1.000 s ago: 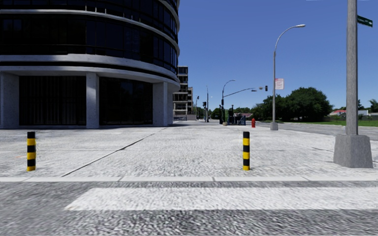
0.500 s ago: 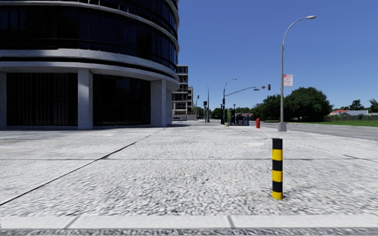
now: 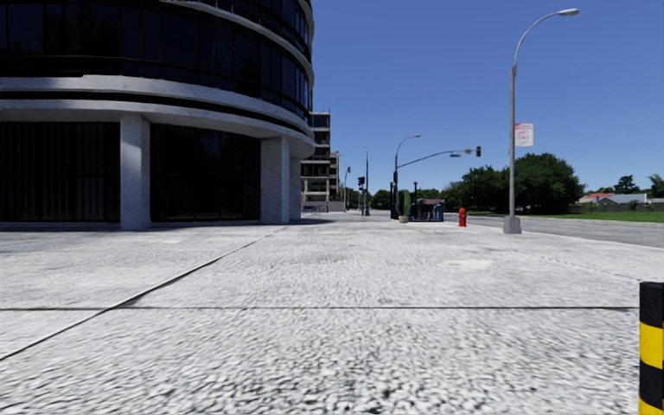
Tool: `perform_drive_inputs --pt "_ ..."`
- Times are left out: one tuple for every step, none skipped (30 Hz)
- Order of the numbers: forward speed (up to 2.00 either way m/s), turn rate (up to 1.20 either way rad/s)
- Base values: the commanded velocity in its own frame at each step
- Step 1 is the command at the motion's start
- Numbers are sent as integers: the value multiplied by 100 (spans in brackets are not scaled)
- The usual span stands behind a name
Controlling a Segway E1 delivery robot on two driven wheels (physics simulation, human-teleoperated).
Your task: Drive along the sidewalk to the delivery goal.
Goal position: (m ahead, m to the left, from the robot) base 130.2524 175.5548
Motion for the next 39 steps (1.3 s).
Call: perform_drive_inputs --pt "184 0" --pt "179 0" --pt "177 0" --pt "170 0" --pt "165 0" --pt "165 0" --pt "164 0" --pt "163 0" --pt "162 0" --pt "162 0" --pt "162 0" --pt "162 0" --pt "162 0" --pt "162 0" --pt "162 0" --pt "162 0" --pt "162 0" --pt "162 0" --pt "162 0" --pt "162 0" --pt "162 0" --pt "162 0" --pt "162 0" --pt "162 0" --pt "162 0" --pt "162 0" --pt "162 0" --pt "162 0" --pt "162 0" --pt "162 0" --pt "162 0" --pt "162 0" --pt "162 0" --pt "162 0" --pt "162 0" --pt "162 0" --pt "162 0" --pt "168 0" --pt "168 0"
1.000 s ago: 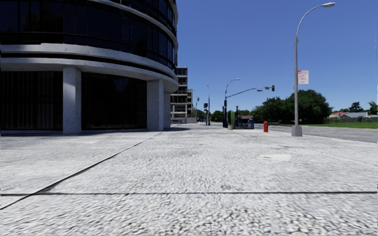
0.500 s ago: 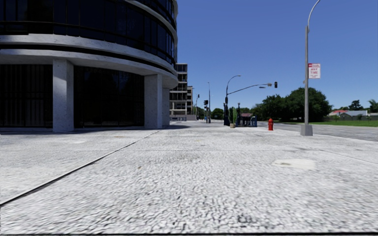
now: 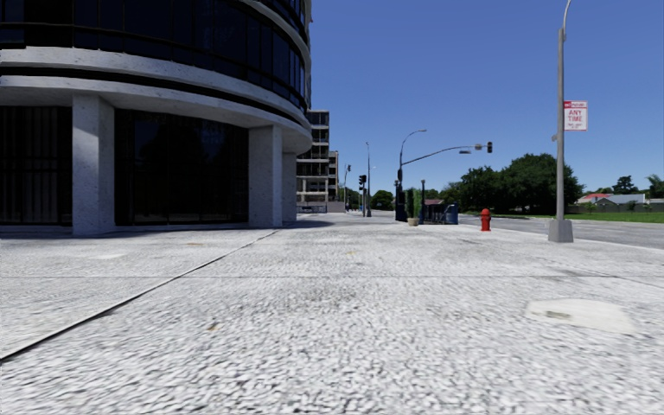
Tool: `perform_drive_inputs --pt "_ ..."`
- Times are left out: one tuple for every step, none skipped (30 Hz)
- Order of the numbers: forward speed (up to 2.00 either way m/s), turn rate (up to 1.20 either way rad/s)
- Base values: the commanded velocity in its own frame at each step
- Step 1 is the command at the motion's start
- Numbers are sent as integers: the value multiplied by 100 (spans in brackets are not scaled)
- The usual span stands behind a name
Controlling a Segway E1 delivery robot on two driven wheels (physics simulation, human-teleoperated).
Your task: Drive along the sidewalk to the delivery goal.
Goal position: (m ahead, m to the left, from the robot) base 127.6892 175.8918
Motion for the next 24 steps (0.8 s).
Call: perform_drive_inputs --pt "200 0" --pt "200 0" --pt "200 0" --pt "200 0" --pt "200 0" --pt "200 0" --pt "200 0" --pt "200 0" --pt "200 0" --pt "200 0" --pt "200 0" --pt "200 0" --pt "200 0" --pt "200 0" --pt "200 0" --pt "200 0" --pt "200 0" --pt "200 0" --pt "200 0" --pt "200 0" --pt "200 0" --pt "200 0" --pt "200 0" --pt "200 0"
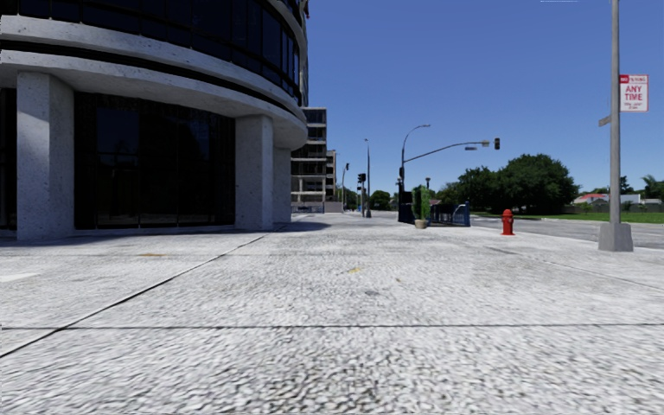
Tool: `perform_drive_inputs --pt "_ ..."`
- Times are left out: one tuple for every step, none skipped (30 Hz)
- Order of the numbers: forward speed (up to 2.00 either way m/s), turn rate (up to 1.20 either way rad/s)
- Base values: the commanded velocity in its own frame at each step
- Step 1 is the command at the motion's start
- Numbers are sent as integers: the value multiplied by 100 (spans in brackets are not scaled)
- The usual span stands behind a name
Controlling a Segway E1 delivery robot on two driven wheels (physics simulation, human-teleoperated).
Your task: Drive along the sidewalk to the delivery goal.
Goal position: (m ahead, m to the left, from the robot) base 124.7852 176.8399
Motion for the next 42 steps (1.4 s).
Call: perform_drive_inputs --pt "200 0" --pt "200 0" --pt "200 0" --pt "200 0" --pt "200 0" --pt "200 0" --pt "200 0" --pt "200 0" --pt "200 0" --pt "200 -11" --pt "200 -11" --pt "200 -21" --pt "200 -24" --pt "200 -24" --pt "200 -25" --pt "200 -25" --pt "200 -25" --pt "200 -25" --pt "200 -25" --pt "200 -25" --pt "200 -25" --pt "200 -25" --pt "200 -25" --pt "200 -25" --pt "200 -25" --pt "200 -25" --pt "200 -25" --pt "200 -25" --pt "200 -25" --pt "200 -25" --pt "200 -25" --pt "200 -25" --pt "200 -25" --pt "200 -25" --pt "200 -25" --pt "200 -25" --pt "200 -25" --pt "200 -25" --pt "200 -25" --pt "200 -12" --pt "200 0" --pt "200 0"
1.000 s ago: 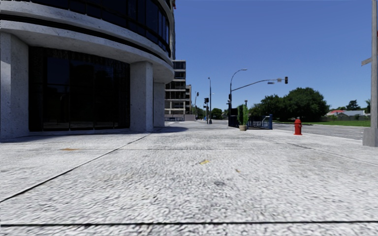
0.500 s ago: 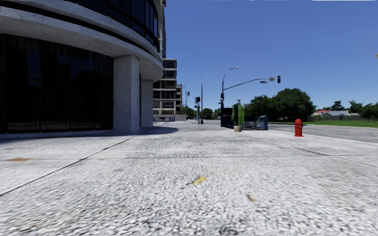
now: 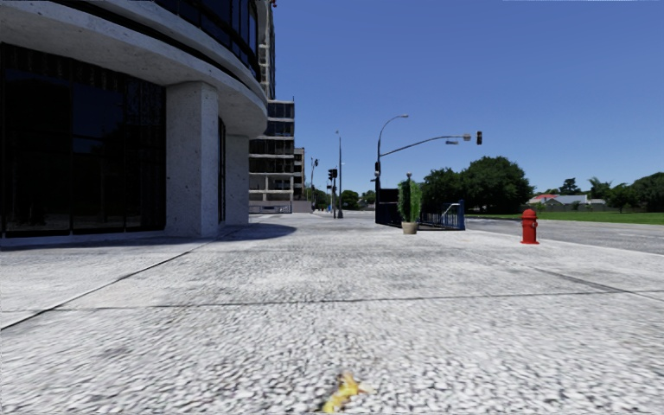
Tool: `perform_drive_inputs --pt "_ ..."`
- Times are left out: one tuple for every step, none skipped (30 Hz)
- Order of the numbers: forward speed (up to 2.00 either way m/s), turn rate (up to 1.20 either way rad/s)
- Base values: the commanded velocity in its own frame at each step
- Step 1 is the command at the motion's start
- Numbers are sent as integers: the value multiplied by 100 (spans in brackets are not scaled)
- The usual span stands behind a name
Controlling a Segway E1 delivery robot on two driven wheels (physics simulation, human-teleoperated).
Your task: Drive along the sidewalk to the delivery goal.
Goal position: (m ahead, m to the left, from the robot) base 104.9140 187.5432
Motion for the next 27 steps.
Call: perform_drive_inputs --pt "200 0" --pt "200 0" --pt "200 0" --pt "200 0" --pt "200 0" --pt "200 0" --pt "200 0" --pt "200 0" --pt "200 0" --pt "200 0" --pt "200 0" --pt "200 0" --pt "200 0" --pt "200 0" --pt "200 0" --pt "200 0" --pt "200 0" --pt "200 0" --pt "200 0" --pt "200 0" --pt "200 0" --pt "200 0" --pt "200 0" --pt "200 0" --pt "200 0" --pt "200 0" --pt "200 0"
